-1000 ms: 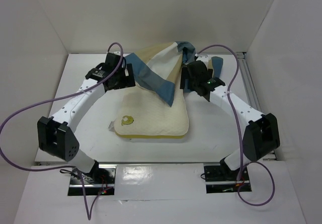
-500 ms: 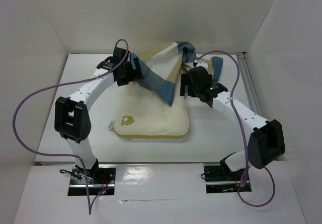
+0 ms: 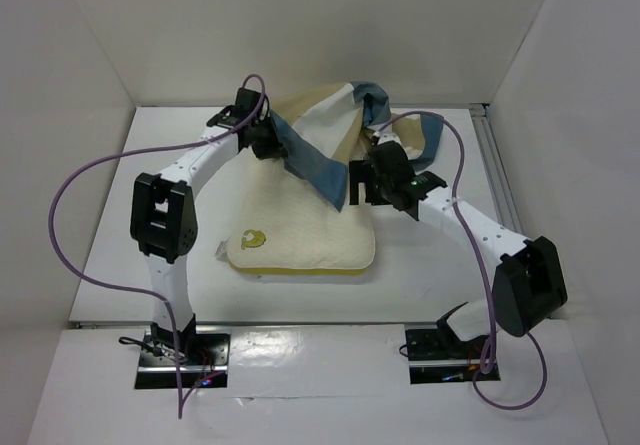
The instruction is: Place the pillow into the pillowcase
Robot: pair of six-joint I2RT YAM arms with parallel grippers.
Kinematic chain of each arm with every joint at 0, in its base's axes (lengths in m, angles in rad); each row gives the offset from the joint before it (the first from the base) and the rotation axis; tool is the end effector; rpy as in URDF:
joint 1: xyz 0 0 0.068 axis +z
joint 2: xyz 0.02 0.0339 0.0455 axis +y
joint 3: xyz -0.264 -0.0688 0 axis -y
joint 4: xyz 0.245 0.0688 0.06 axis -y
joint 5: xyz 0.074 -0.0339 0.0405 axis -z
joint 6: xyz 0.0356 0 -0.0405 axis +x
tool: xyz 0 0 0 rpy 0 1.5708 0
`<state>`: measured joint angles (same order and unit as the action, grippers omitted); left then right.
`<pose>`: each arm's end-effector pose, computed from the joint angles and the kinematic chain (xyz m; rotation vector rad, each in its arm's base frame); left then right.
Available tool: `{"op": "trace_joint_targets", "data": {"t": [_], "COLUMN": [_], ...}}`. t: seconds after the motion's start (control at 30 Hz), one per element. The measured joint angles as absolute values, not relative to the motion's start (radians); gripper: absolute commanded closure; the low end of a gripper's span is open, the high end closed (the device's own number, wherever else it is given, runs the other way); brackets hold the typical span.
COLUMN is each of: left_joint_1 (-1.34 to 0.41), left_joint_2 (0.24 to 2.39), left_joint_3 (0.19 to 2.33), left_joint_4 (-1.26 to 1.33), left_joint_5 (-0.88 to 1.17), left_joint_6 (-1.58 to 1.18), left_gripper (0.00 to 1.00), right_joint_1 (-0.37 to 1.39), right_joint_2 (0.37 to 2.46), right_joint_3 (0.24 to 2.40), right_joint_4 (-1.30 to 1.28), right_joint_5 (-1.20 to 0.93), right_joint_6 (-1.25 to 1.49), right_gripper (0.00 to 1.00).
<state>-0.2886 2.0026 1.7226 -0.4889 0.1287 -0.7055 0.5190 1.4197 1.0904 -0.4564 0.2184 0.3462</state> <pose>0.4407 -0.1356 0.2672 -0.4365 2.3831 -0.6267 0.2716 0.1463 0.2751 -0.0960 2.3375 0.1730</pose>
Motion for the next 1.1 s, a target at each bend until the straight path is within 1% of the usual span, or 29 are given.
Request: {"op": "trace_joint_targets", "data": {"t": [0.13, 0.17, 0.2, 0.23, 0.27, 0.33, 0.37, 0.5, 0.63, 0.8, 0.93, 0.97, 1.0, 1.03, 1.1], "left_joint_1": [-0.255, -0.239, -0.22, -0.2, -0.179, -0.133, -0.11, -0.03, 0.039, 0.099, 0.101, 0.101, 0.101, 0.101, 0.102], "left_joint_2": [1.987, 1.967, 1.942, 1.911, 1.877, 1.797, 1.755, 1.589, 1.444, 1.339, 1.298, 1.294, 1.294, 1.295, 1.306], "left_joint_3": [1.795, 1.806, 1.814, 1.822, 1.827, 1.854, 1.875, 1.955, 2.034, 2.107, 2.121, 2.12, 2.12, 2.118, 2.114], "left_joint_4": [-0.516, -0.519, -0.523, -0.526, -0.526, -0.536, -0.535, -0.53, -0.527, -0.518, -0.516, -0.515, -0.515, -0.513, -0.509], "left_joint_5": [0.162, 0.165, 0.168, 0.171, 0.171, 0.171, 0.17, 0.171, 0.178, 0.179, 0.191, 0.197, 0.206, 0.216, 0.247], "left_joint_6": [-0.702, -0.702, -0.702, -0.702, -0.702, -0.702, -0.702, -0.703, -0.706, -0.712, -0.718, -0.722, -0.731, -0.739, -0.748], "left_gripper": [1.0, 1.0, 1.0, 1.0, 1.0, 1.0, 1.0, 1.0, 1.0, 1.0, 1.0, 1.0, 1.0, 1.0, 1.0], "right_joint_1": [0.535, 0.539, 0.545, 0.552, 0.558, 0.569, 0.57, 0.572, 0.551, 0.428, 0.316, 0.285, 0.253, 0.228, 0.195], "right_joint_2": [1.457, 1.483, 1.512, 1.544, 1.569, 1.61, 1.617, 1.613, 1.592, 1.499, 1.411, 1.401, 1.398, 1.405, 1.44], "right_joint_3": [1.062, 1.058, 1.052, 1.043, 1.034, 1.018, 1.018, 1.055, 1.184, 1.363, 1.407, 1.406, 1.404, 1.404, 1.404], "right_joint_4": [-0.45, -0.439, -0.427, -0.412, -0.4, -0.358, -0.341, -0.364, -0.484, -0.591, -0.674, -0.693, -0.711, -0.729, -0.759], "right_joint_5": [0.118, 0.091, 0.068, 0.043, 0.023, -0.018, -0.032, -0.007, 0.091, 0.222, 0.332, 0.35, 0.363, 0.372, 0.402], "right_joint_6": [0.346, 0.347, 0.347, 0.347, 0.344, 0.355, 0.356, 0.354, 0.308, 0.239, 0.205, 0.203, 0.204, 0.215, 0.221], "right_gripper": [0.0, 0.04, 0.1, 0.36, 0.55, 0.99, 1.0, 1.0, 1.0, 1.0, 1.0, 0.91, 0.67, 0.3, 0.17]}}
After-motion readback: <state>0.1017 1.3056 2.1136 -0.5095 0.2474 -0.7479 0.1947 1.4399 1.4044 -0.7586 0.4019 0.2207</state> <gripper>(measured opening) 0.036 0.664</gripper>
